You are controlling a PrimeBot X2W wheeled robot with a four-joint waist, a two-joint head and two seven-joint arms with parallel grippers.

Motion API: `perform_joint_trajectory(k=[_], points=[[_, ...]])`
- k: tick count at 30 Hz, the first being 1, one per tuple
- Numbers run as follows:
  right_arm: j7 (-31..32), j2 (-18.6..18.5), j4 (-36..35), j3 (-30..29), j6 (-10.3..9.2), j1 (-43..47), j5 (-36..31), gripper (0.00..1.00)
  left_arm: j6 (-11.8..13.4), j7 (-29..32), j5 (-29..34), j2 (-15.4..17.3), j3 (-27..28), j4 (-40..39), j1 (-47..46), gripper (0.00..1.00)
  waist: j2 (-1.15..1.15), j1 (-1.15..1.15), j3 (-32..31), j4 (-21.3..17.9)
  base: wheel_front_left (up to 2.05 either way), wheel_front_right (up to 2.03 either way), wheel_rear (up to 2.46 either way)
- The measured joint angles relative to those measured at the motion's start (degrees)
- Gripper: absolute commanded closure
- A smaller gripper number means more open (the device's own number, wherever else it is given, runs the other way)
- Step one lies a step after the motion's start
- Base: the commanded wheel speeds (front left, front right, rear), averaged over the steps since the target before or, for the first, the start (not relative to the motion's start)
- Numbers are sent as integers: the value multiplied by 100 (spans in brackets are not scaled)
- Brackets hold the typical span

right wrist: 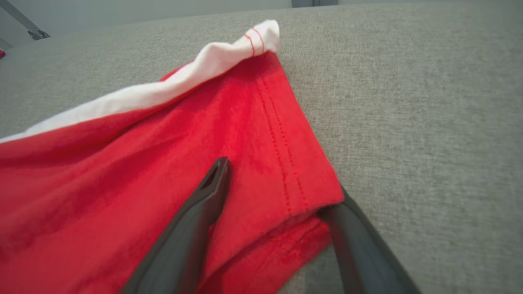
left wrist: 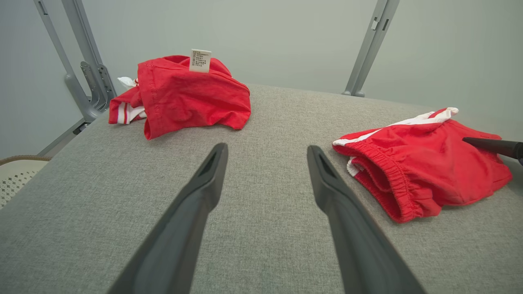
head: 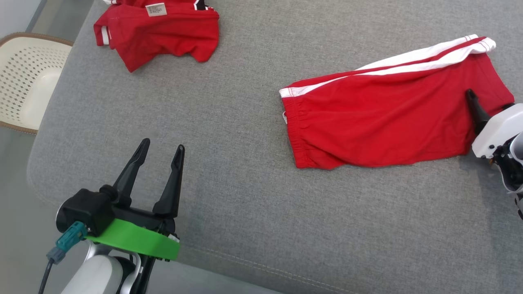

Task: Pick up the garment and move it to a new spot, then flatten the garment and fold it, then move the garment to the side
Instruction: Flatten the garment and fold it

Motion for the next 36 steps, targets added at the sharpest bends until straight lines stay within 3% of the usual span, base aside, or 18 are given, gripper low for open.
perform_joint_trajectory(k=[13, 14, 16, 23, 36], points=[[278, -54, 257, -14, 107, -106, 111, 0, 0, -1, 9, -96, 5, -35, 0, 0, 0, 0, -10, -98, 0, 0, 0], [318, -8, 275, -52, 143, -118, 209, 52, 0, -1, 9, -97, 7, -35, 0, 0, 0, 0, -10, -98, 0, 0, 0], [379, 70, 303, -154, 211, -121, 408, 100, 0, -1, 10, -99, 8, -32, 0, 0, 0, 0, -12, -95, 0, 0, 0], [505, 578, 366, -672, 555, -104, 1358, 100, 0, -18, 10, -114, 82, 78, 31, 0, 0, 0, -116, -128, 0, 0, 0], [471, 851, 169, -1325, 806, 501, 2395, 100, -1, -18, 9, -248, 332, 136, 218, 0, 0, 0, -449, -523, 0, 0, 0]])
